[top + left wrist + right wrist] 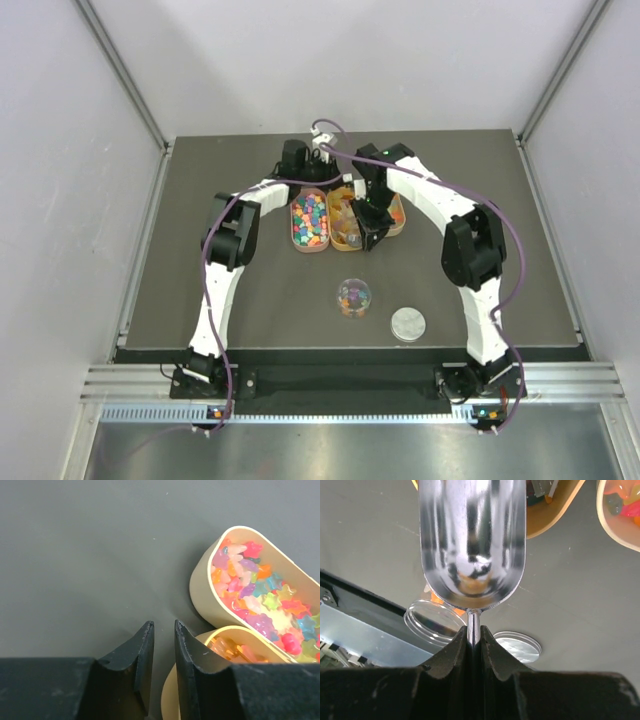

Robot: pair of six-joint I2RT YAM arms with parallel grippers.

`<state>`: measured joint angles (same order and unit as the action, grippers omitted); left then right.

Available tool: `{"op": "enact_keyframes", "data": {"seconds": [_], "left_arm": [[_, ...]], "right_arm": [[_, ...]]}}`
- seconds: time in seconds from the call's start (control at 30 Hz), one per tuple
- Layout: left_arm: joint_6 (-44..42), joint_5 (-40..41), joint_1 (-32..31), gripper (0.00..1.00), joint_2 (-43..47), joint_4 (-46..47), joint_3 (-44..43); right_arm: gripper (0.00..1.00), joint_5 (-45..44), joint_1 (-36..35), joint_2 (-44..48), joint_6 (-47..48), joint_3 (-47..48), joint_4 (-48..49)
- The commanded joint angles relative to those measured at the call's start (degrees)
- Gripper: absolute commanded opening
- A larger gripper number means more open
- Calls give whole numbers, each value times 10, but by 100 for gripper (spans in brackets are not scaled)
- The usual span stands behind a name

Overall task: Pack the candies
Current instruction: Scoop the fake candies from the storage box.

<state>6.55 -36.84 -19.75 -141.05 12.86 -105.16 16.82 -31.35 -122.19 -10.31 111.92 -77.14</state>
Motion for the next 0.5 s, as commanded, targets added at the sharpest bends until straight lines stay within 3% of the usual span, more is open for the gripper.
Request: {"op": "enact_keyframes", "data": {"seconds": [0.0, 0.47], "left_arm": [[12, -24, -4, 27, 51, 24, 12], [71, -46, -7, 10, 86, 81, 68]], "right_arm": [[0, -19, -10, -19, -9, 22, -25], [0, -48, -28, -78, -23, 92, -6]]}}
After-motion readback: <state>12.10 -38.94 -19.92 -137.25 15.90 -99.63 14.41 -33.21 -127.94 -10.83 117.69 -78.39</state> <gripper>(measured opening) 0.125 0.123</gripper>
